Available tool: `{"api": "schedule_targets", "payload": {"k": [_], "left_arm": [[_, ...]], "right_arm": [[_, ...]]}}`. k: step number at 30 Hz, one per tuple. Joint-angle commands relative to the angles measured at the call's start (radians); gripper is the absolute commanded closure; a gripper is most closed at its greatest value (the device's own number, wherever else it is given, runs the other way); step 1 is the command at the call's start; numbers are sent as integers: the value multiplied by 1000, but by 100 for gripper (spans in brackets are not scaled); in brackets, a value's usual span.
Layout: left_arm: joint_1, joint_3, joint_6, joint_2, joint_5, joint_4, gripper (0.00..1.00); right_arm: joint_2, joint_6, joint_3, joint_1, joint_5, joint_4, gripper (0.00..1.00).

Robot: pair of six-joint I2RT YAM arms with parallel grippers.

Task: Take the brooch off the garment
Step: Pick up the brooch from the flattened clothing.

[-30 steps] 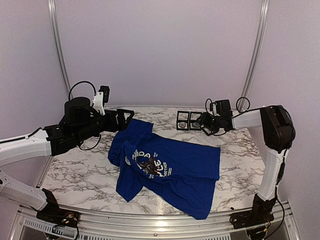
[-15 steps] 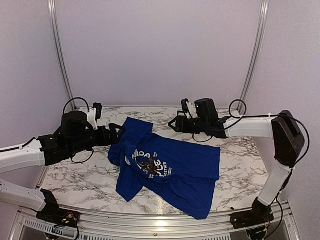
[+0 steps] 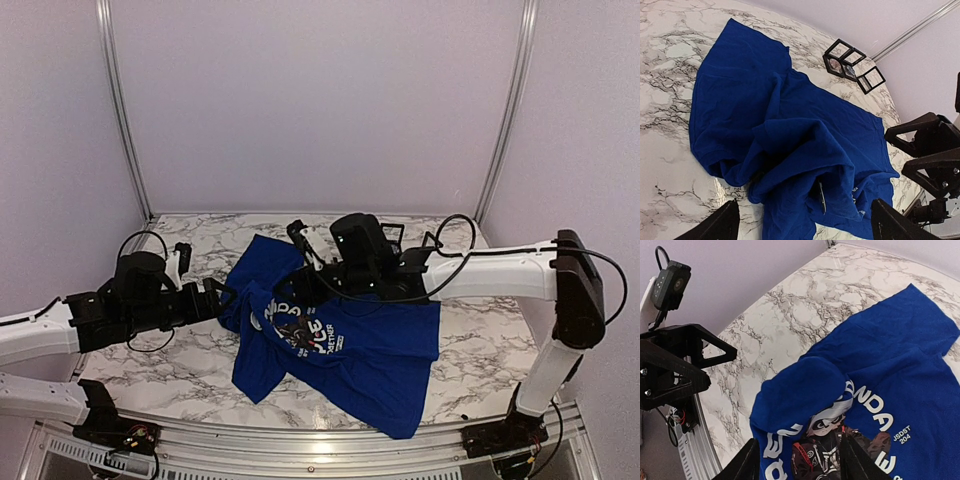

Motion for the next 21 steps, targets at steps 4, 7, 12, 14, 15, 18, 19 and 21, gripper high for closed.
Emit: {"api": "schedule_targets", "payload": {"k": [4,7,12,14,15,18,19,21], "left_arm": [[5,-59,-90,-44,55,-8,8],[5,-79,-107,-58,68,7,9],[4,-88,-117,-43,90,33,10],[5,-82,-115,-25,127,38,11],[5,-79,-113,-16,135,42,11],[5,-74,-114,6,154,57,14],[5,-73,-116,14,160,64,15],[5,-71,-119,28,172,74,18]], "right_arm": [[70,-53,118,111,97,-109,49],[103,-52,157,133,131,-147,52],[168,-61,231,167,189,-220,60],[177,-55,235,175,190,-220,61],[183,-49,239,177,190,-223,61],[201,-42,254,177,233,-242,65],[203,-41,253,177,234,-240,67],[203,-37,252,177,232,-235,74]]}}
